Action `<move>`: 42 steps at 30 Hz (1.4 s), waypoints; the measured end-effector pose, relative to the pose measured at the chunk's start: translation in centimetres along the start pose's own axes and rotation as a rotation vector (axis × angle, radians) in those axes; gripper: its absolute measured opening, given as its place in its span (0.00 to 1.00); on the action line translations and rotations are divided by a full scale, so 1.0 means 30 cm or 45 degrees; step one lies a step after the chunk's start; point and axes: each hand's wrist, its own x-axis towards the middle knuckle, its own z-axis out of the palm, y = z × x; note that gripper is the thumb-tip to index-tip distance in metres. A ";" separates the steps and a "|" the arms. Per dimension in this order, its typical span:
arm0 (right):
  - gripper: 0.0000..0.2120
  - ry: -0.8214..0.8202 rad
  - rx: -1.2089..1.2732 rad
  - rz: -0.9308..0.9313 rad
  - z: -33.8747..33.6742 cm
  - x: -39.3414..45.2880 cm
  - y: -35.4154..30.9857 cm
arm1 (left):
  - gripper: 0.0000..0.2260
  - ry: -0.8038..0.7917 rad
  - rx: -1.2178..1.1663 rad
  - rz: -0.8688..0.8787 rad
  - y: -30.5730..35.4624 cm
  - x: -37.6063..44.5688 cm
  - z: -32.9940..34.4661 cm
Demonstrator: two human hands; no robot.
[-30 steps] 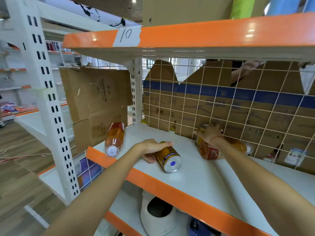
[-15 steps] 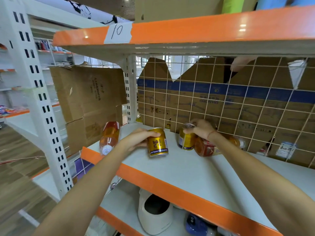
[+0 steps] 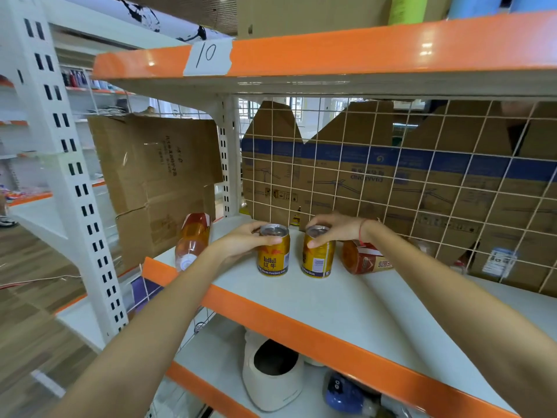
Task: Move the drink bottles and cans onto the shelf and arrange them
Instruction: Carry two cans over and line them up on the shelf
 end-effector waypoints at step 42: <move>0.38 0.289 -0.186 0.016 0.082 -0.177 0.029 | 0.40 0.150 0.894 0.148 0.150 -0.129 0.186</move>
